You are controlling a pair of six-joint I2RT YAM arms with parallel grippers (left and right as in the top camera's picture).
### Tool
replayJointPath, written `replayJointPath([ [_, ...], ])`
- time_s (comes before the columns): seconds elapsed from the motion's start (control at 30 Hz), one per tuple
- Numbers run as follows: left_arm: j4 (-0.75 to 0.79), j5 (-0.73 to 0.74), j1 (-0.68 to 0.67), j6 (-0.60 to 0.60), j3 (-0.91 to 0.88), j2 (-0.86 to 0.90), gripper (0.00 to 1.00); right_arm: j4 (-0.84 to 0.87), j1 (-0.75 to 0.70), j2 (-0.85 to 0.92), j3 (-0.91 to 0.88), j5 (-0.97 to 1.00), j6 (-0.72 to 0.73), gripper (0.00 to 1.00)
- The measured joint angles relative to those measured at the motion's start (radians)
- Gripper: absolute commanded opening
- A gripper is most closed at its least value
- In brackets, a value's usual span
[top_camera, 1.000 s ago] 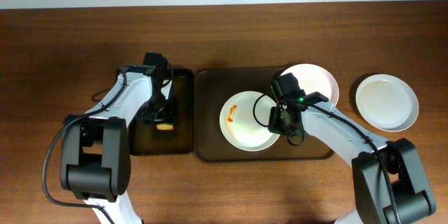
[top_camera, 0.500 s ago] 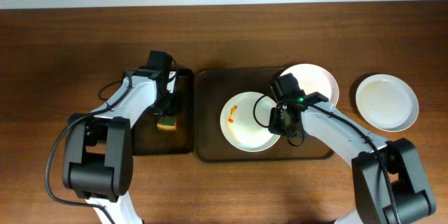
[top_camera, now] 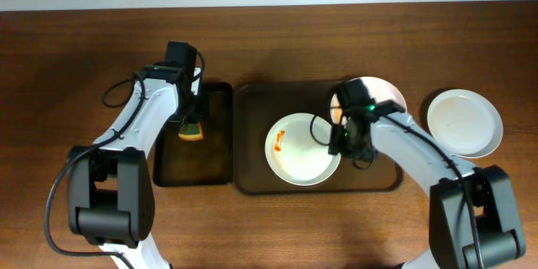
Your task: Clean dirty plates on tray and stack at the side
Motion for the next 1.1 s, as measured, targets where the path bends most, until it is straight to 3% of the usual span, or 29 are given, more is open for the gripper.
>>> replayJointPath([
  [0.3,0.055,0.188,0.006,0.121,0.008,-0.001,0.00,-0.056,-0.203,0.000,0.033,-0.396,-0.222,0.57],
  [0.4,0.103,0.200,0.014,0.150,0.012,-0.002,0.00,-0.078,-0.203,0.000,0.033,-0.425,-0.256,0.51],
  [0.5,0.048,0.304,0.024,0.156,0.019,-0.046,0.00,-0.076,-0.200,0.000,0.030,-0.422,-0.270,0.47],
  [0.67,0.142,0.387,-0.138,0.054,0.051,-0.197,0.00,-0.020,-0.112,0.000,-0.034,-0.319,-0.199,0.45],
  [0.77,0.141,0.383,-0.245,0.020,0.051,-0.162,0.00,-0.003,-0.069,0.000,-0.054,-0.248,-0.139,0.13],
  [0.83,0.142,0.367,-0.310,-0.006,0.051,-0.128,0.00,-0.001,-0.062,0.000,-0.054,-0.233,-0.120,0.07],
  [0.87,0.142,0.359,-0.338,-0.019,0.051,-0.105,0.00,-0.002,-0.062,0.000,-0.054,-0.227,-0.113,0.07],
  [0.9,0.144,0.355,-0.361,-0.026,0.051,-0.088,0.00,-0.002,-0.062,0.000,-0.054,-0.223,-0.110,0.19],
  [0.97,0.161,0.334,-0.414,-0.037,0.050,-0.046,0.00,-0.001,-0.062,0.000,-0.055,-0.220,-0.108,0.27],
  [1.07,0.165,0.294,-0.462,-0.040,0.050,-0.001,0.00,0.014,-0.062,0.000,-0.079,-0.219,-0.108,0.27],
  [1.1,0.166,0.289,-0.463,-0.040,0.050,0.002,0.00,0.042,-0.062,0.000,-0.094,-0.219,-0.108,0.19],
])
